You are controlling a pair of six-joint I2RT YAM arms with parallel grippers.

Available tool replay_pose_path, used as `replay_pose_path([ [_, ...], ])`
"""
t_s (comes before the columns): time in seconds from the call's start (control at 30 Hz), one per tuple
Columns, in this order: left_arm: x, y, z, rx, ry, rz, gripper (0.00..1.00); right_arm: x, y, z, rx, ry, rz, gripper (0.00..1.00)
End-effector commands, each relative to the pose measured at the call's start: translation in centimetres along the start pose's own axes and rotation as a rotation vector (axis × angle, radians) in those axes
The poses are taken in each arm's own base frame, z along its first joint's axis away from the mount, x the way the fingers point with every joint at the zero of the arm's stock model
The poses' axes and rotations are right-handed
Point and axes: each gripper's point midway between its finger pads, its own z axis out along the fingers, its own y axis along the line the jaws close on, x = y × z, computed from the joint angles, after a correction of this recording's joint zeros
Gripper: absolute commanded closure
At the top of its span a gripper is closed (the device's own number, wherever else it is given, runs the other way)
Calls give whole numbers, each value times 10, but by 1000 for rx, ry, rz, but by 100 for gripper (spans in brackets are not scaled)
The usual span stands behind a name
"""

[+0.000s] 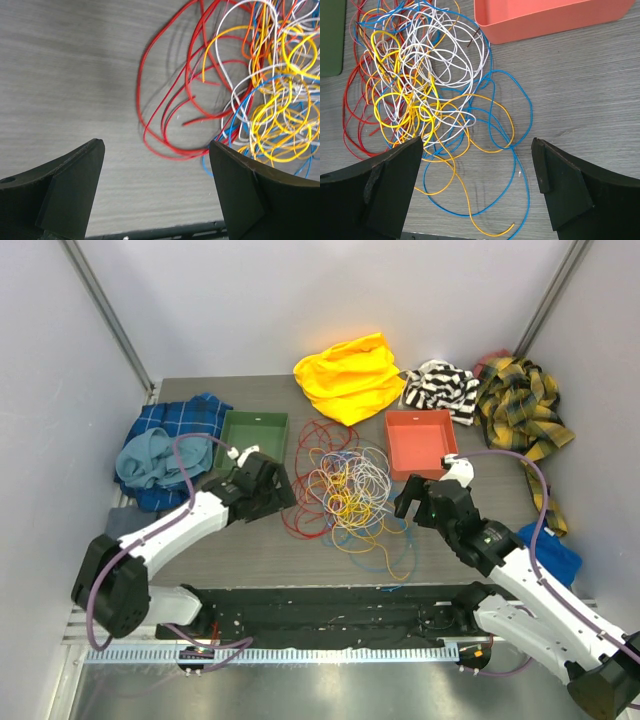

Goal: Untangle the cables

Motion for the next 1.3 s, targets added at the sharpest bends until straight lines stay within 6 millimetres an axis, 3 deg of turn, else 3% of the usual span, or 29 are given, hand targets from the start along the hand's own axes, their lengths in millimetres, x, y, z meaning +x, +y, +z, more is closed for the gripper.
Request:
replay_pose_path([
  [0.0, -20, -16, 16, -17, -54, 0, 10, -12, 6, -7, -34, -43, 10, 0],
  [0.33, -23, -29, 44, -35, -29, 36, 33, -10, 4, -8, -31, -39, 6, 0],
  [0.7, -19, -34, 67, -43, -1, 49, 46, -5, 4, -5, -29, -19, -1, 0],
  [0.9, -17, -32, 82, -78, 9, 60, 70, -5, 4, -4, -27, -19, -1, 0],
  [1.0, -16, -31, 85, -90, 16, 66, 90, -3, 3, -3, -23, -11, -8, 0],
  [1.17, -16, -27, 84, -101, 10, 71, 92, -3, 3, -3, -24, -16, -8, 0],
  [1.2, -18, -28, 83, -97, 4, 75, 99, -3, 3, -3, -26, -16, -6, 0],
  [1.27, -19, -27, 82, -100, 1, 78, 100, -3, 4, -3, -32, -16, -5, 0],
])
